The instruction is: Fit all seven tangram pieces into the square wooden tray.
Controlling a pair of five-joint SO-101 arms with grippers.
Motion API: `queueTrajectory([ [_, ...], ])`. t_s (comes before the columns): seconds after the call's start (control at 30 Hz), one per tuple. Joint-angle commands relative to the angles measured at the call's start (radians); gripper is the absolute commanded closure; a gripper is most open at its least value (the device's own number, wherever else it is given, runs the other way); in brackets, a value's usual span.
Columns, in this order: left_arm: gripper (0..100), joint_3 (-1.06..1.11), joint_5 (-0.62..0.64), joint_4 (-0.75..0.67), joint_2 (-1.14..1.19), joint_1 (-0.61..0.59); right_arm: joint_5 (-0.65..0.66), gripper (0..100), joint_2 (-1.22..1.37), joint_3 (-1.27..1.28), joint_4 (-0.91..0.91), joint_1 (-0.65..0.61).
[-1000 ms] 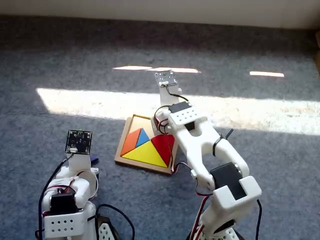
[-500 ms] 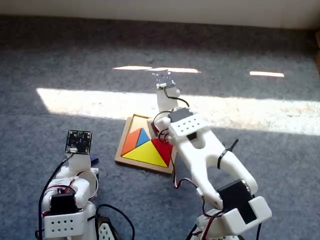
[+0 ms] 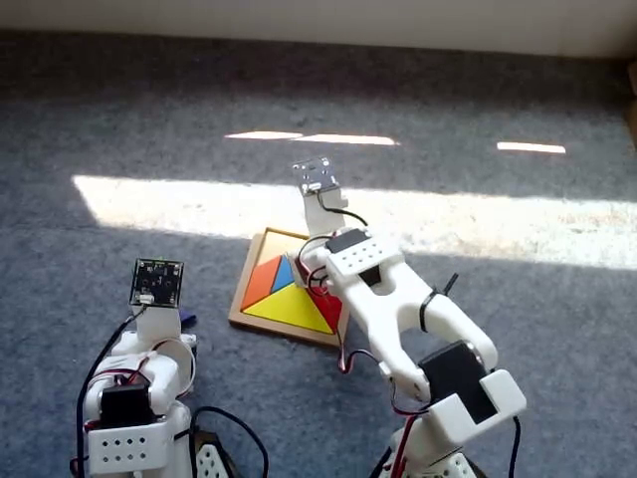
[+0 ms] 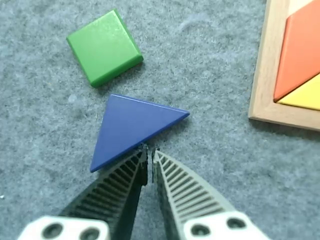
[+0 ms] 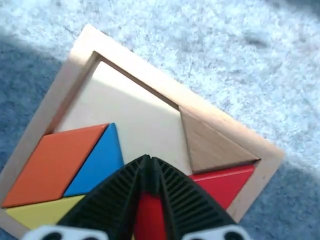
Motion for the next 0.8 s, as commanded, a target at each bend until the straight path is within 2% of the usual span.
queueTrajectory([
  [0.0, 96, 0.019, -0.006, 0.008, -0.041, -0.013, 0.011, 99.5, -0.016, 0.007, -0.005, -0.012],
  [0.23, 96, 0.019, -0.006, 0.008, -0.041, -0.013, 0.011, 99.5, -0.016, -0.002, 0.16, -0.012],
  [0.47, 96, 0.019, -0.006, 0.008, -0.041, -0.013, 0.014, 99.5, -0.018, -0.002, 0.203, -0.015],
  [0.6, 96, 0.019, -0.006, 0.008, -0.041, -0.013, 0.083, 99.5, -0.019, -0.004, 0.232, -0.036],
  [0.77, 96, 0.019, -0.006, 0.008, -0.041, -0.013, 0.081, 99.5, -0.162, 0.004, 0.232, -0.039],
])
